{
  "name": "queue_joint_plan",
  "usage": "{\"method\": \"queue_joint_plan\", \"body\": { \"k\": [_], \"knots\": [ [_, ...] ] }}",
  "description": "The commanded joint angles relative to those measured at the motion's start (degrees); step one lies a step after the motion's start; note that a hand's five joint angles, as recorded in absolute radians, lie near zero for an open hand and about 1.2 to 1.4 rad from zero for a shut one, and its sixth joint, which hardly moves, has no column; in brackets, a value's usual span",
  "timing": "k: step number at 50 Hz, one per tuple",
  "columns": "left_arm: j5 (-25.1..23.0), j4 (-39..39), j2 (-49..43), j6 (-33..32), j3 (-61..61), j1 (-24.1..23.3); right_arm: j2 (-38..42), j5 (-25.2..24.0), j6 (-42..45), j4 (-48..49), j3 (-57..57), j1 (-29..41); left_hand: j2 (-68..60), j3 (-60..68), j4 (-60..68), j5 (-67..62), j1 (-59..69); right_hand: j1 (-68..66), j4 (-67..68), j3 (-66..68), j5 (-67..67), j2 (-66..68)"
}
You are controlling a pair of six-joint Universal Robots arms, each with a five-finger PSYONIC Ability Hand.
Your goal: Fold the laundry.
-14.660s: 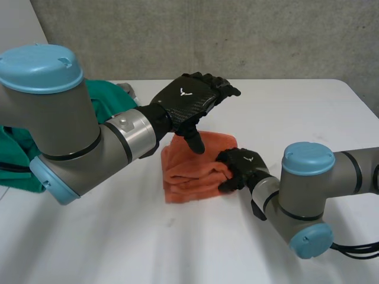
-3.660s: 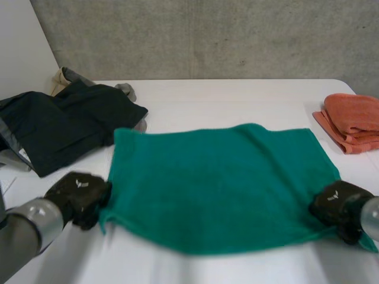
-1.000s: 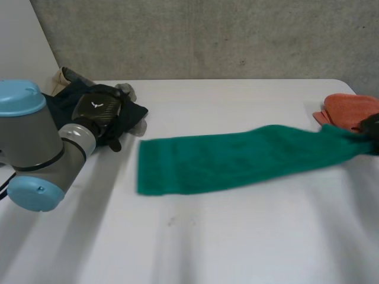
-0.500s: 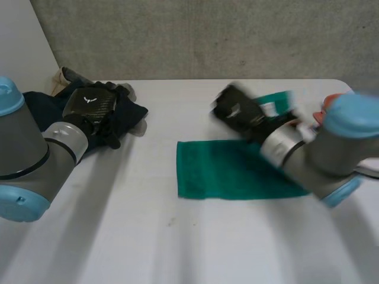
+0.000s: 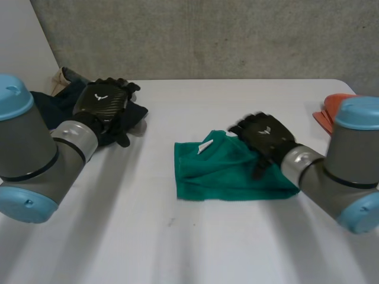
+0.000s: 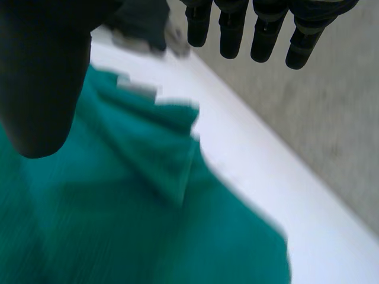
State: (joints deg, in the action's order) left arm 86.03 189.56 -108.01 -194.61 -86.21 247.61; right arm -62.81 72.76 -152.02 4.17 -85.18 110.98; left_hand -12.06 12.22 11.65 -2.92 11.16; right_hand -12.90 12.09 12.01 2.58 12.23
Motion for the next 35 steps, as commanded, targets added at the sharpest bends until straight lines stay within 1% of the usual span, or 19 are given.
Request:
{"method": "queue_joint_plan", "body": {
  "k": [1, 2, 5, 6, 8, 10, 17, 24, 27, 28, 31, 32, 35],
  "knots": [
    [-0.42, 3.36, -4.13, -0.33, 2.44, -5.20, -0.12, 0.10, 8.83, 0.56, -6.74, -7.18, 1.68, -1.84, -1.27, 2.54, -0.77, 2.90, -2.09, -2.01, -2.58, -2.23],
    [-1.38, 3.97, -6.58, -0.33, 4.45, -7.38, -0.21, 0.28, 9.28, 1.36, -7.28, -7.36, 1.51, -1.67, -1.10, 2.37, -0.61, 2.90, -2.09, -2.01, -2.58, -2.23],
    [-3.32, 3.98, -10.02, -0.33, 7.80, -10.12, -0.30, 0.37, 8.94, 3.12, -9.03, -7.54, 1.01, -1.17, -0.60, 1.87, -0.10, 2.90, -2.09, -2.01, -2.58, -2.23],
    [-4.89, 3.89, -12.64, -0.41, 10.16, -11.78, -0.30, 0.28, 8.76, 3.30, -9.39, -7.62, -0.16, 0.00, 0.57, 0.70, 1.07, 2.90, -2.09, -2.01, -2.58, -2.23],
    [-6.13, 3.89, -15.55, -0.50, 12.55, -13.20, -0.30, 0.28, 7.97, 3.82, -10.27, -7.62, -0.17, 0.01, 0.58, 0.69, 1.08, 2.90, -2.09, -2.01, -2.58, -2.23],
    [-7.54, 3.89, -21.26, -0.68, 17.55, -15.31, -0.91, 0.45, 5.87, 5.84, -11.23, -7.36, -0.51, 0.35, 0.92, 0.35, 1.41, -1.37, 2.18, 2.26, 1.69, 2.04],
    [-7.28, 3.71, -33.38, -1.38, 27.74, -17.16, -1.71, 1.33, 4.71, 6.99, -12.38, -6.92, -1.01, 0.85, 1.42, -0.15, 1.92, -4.08, 4.89, 4.97, 4.40, 4.75],
    [-6.93, 3.80, -40.25, -3.14, 34.25, -16.37, -1.62, 3.35, 4.98, 7.43, -12.73, -6.83, -1.01, 0.85, 1.42, -0.15, 1.92, -10.47, 11.28, 11.35, 10.78, 11.13],
    [-6.32, 3.71, -41.67, -3.49, 36.20, -15.67, -1.53, 3.80, 5.59, 8.57, -12.73, -7.01, -1.85, 1.69, 2.26, -0.99, 2.75, -15.17, 15.98, 16.06, 15.49, 15.84],
    [-4.23, 3.71, -41.76, -3.58, 37.07, -14.62, -1.53, 3.88, 5.77, 8.83, -12.73, -7.01, -4.35, 4.19, 4.76, -3.49, 5.26, -16.85, 17.66, 17.74, 17.17, 17.52],
    [2.10, 3.89, -41.32, -3.67, 37.78, -13.04, -1.09, 4.23, 5.86, 9.54, -12.82, -6.92, -5.22, 5.06, 5.63, -4.36, 6.12, -22.58, 23.39, 23.47, 22.90, 23.25],
    [6.39, 3.98, -40.62, -4.10, 37.61, -12.33, -1.00, 4.41, 6.03, 9.54, -12.82, -6.92, -5.22, 5.06, 5.63, -4.36, 6.12, -23.75, 24.56, 24.64, 24.07, 24.42],
    [12.47, 3.37, -38.08, -5.77, 36.47, -12.06, -0.48, 5.20, 7.08, 9.54, -12.64, -7.01, -4.72, 4.56, 5.13, -3.86, 5.62, -27.29, 28.10, 28.18, 27.61, 27.96]
  ]
}}
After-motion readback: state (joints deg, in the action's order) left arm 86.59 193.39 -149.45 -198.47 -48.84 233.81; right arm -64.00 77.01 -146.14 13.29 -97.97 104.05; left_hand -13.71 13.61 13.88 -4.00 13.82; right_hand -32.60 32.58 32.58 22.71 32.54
